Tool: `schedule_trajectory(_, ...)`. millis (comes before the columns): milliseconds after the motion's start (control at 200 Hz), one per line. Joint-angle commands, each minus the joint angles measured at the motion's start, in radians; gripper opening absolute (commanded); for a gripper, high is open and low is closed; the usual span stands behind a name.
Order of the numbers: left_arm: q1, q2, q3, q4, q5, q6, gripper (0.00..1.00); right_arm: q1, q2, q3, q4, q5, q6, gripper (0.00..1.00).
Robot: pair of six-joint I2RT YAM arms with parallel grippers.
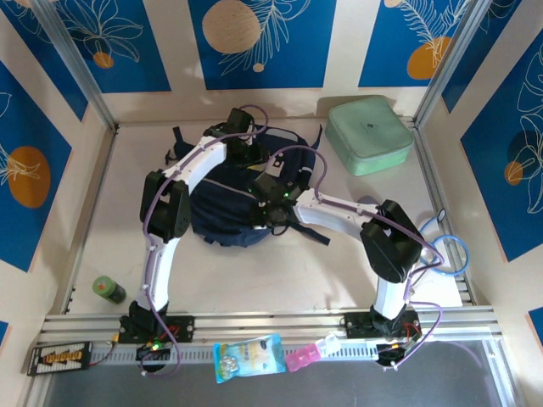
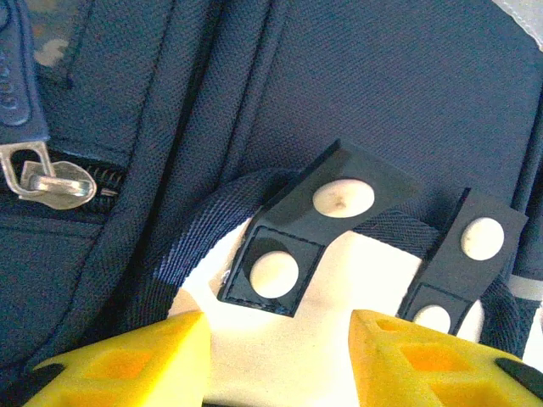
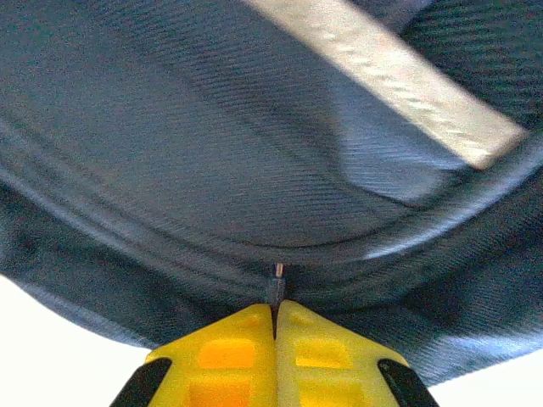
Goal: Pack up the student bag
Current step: Unzip the student bag at the top-center of the table.
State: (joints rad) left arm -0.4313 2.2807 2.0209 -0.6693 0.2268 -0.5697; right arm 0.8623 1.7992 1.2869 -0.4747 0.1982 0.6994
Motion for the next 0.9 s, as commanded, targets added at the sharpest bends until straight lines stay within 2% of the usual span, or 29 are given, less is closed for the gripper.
schedule_trajectory(0, 0.008, 0.066, -0.006, -0.029, -0.015, -0.008, 0.47, 0.032, -0.077, -0.085, 0.240, -0.170, -0.117, 0.03)
schedule_trajectory(60, 0.010, 0.070, -0.015, -0.025, -0.017, -0.016, 0.47, 0.030, -0.091, -0.118, 0.303, -0.222, -0.134, 0.03)
schedule_trajectory(125, 0.011, 0.069, -0.025, -0.015, -0.014, -0.025, 0.47, 0.020, -0.107, -0.136, 0.308, -0.210, -0.109, 0.07)
schedule_trajectory(300, 0.016, 0.031, -0.021, -0.001, 0.016, -0.034, 0.47, -0.038, -0.259, -0.261, 0.349, -0.130, -0.028, 0.34)
schedule_trajectory(485, 0.026, -0.110, -0.042, 0.012, 0.037, -0.041, 0.51, -0.173, -0.377, -0.366, 0.366, -0.140, 0.113, 0.47)
schedule_trajectory(650, 0.026, -0.350, -0.306, 0.086, -0.011, -0.029, 0.57, -0.327, -0.265, -0.273, 0.294, -0.334, 0.173, 0.52)
schedule_trajectory(805, 0.005, -0.593, -0.616, 0.145, -0.073, -0.030, 0.60, -0.359, -0.131, -0.161, 0.249, -0.405, 0.180, 0.52)
schedule_trajectory(895, -0.025, -0.707, -0.744, 0.143, -0.125, -0.030, 0.60, -0.361, -0.073, -0.110, 0.244, -0.423, 0.165, 0.48)
